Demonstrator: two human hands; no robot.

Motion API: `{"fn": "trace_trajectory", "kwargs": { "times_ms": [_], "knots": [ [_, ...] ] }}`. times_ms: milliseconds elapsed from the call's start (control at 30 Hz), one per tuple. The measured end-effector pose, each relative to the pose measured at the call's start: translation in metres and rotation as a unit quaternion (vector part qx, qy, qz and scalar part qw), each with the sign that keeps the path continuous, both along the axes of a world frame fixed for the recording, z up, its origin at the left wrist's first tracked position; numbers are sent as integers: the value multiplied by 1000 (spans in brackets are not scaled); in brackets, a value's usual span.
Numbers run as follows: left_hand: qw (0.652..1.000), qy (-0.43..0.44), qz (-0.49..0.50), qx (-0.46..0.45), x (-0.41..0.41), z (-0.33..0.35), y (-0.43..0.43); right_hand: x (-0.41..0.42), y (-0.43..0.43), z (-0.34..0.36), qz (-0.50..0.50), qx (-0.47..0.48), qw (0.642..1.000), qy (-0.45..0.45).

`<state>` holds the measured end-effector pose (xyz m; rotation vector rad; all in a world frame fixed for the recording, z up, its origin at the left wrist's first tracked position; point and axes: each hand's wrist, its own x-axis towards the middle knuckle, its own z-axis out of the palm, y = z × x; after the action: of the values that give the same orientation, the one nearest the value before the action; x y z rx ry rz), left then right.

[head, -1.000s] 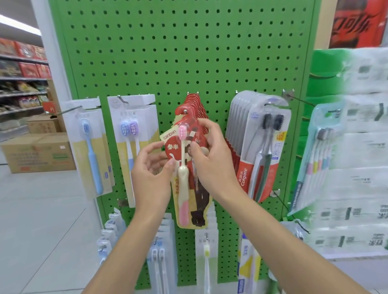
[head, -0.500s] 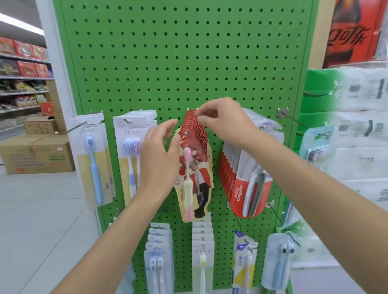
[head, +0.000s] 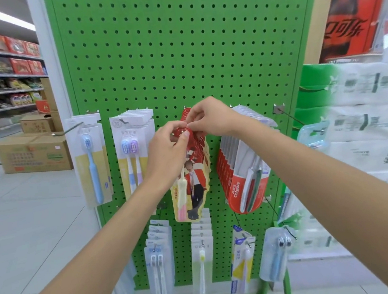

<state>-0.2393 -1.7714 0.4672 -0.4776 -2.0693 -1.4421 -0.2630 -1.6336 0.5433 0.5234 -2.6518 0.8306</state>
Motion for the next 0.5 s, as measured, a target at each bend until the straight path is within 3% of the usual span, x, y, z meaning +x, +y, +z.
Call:
{"fn": "trace_trajectory", "kwargs": {
  "times_ms": [500],
  "knots": [
    [1000, -3, 26, 10, 1, 2, 4, 26, 14, -5, -57, 42, 994, 81]
  ]
}}
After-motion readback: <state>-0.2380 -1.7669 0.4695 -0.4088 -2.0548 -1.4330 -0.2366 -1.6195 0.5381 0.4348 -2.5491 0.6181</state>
